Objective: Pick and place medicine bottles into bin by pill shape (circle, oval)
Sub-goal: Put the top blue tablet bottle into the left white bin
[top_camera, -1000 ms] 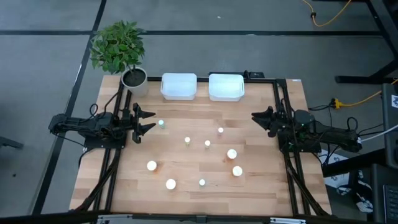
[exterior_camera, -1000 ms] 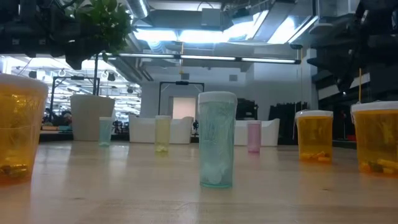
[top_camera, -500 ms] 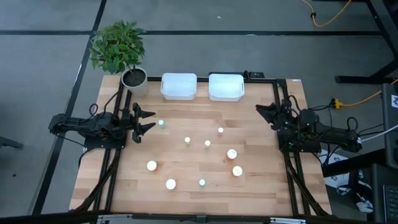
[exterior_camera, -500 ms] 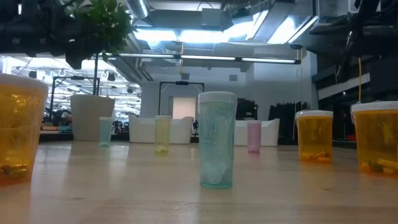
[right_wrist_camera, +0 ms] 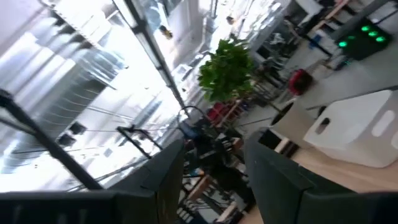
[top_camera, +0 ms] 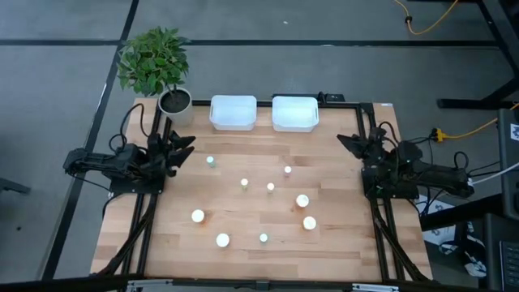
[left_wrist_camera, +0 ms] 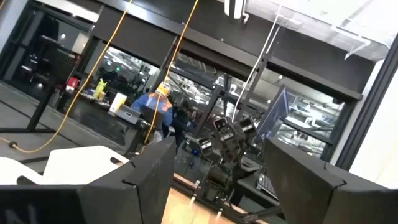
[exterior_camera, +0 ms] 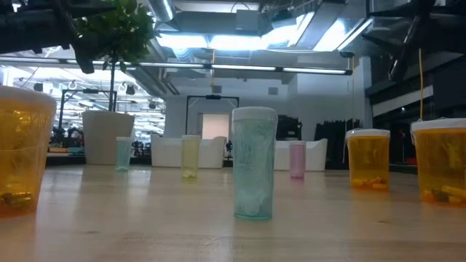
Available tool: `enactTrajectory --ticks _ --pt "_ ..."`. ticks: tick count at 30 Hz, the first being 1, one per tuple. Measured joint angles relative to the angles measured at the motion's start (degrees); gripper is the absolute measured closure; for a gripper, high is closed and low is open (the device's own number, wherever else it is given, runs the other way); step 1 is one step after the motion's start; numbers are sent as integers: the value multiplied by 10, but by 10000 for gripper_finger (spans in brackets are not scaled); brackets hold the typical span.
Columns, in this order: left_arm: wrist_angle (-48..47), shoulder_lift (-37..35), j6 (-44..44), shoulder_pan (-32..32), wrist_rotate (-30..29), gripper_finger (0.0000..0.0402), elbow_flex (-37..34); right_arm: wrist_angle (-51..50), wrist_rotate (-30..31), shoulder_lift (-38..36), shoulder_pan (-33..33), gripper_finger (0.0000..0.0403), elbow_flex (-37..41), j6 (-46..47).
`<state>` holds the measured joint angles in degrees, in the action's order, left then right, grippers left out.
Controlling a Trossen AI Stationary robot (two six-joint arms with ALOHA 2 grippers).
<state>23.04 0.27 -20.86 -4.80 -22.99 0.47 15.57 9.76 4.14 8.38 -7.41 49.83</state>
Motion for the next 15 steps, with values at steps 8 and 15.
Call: enactTrajectory --ticks 8,15 --pt "-1 0 0 0 -4 165 0 -9 -8 182 0 231 -112 -64" --pt "-2 0 0 0 -5 165 0 -164 -31 370 0 231 -259 -112"
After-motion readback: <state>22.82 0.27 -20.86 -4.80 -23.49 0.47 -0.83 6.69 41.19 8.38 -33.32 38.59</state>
